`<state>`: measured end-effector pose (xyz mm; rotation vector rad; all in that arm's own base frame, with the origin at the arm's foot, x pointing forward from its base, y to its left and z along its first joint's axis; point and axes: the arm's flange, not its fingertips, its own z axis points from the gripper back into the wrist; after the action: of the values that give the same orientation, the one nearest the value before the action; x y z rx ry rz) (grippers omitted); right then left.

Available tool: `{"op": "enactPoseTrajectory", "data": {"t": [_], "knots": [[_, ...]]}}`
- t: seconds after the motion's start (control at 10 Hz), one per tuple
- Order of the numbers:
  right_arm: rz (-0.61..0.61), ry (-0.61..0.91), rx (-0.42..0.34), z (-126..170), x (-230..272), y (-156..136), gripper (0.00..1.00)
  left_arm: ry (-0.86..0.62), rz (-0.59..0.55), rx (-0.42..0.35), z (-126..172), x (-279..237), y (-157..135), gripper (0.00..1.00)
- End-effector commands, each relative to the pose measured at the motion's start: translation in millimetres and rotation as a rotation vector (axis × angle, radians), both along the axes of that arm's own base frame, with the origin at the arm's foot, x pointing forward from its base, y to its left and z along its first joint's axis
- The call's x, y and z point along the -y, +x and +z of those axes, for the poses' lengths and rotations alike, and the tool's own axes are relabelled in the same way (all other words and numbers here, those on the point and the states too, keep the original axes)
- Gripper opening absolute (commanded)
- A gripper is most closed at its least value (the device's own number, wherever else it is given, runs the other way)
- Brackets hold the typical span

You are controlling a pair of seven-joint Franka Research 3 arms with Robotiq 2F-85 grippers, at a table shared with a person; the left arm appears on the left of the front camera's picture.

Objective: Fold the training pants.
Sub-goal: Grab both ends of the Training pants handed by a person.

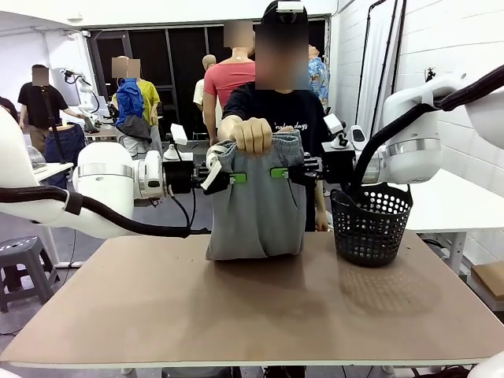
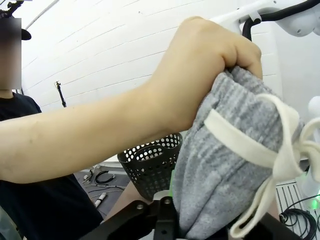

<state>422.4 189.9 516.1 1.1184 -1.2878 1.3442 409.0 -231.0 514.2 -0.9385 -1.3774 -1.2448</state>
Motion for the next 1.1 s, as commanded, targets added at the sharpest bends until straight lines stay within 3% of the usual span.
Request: {"op": "enactPoseTrajectory", "data": {"t": [0.0,0.4,0.5,0.6,0.7,1.0], "knots": [[0.006,0.04,-0.049,0.8,-0.2,10.4,0.0,-0.051,-0.016,0.003,-3.8,-3.0,3.3,0.0],[-0.013,0.005,-0.094,-4.8,-0.9,15.8,0.0,-0.047,-0.04,0.008,-2.8,-5.9,2.7,0.0],[-0.014,-0.003,-0.087,-3.4,-2.9,15.7,0.0,-0.052,-0.041,-0.006,-5.1,-6.2,4.5,0.0],[-0.018,-0.068,-0.038,-1.9,-7.9,17.2,0.0,-0.029,-0.062,0.05,-4.5,-4.9,7.5,0.0],[-0.004,0.003,-0.072,-9.1,2.8,8.1,0.0,-0.024,-0.028,-0.014,-4.3,-2.3,2.6,0.0],[-0.004,0.003,-0.072,-9.1,2.8,8.1,0.0,-0.024,-0.028,-0.014,-4.3,-2.3,2.6,0.0]]}}
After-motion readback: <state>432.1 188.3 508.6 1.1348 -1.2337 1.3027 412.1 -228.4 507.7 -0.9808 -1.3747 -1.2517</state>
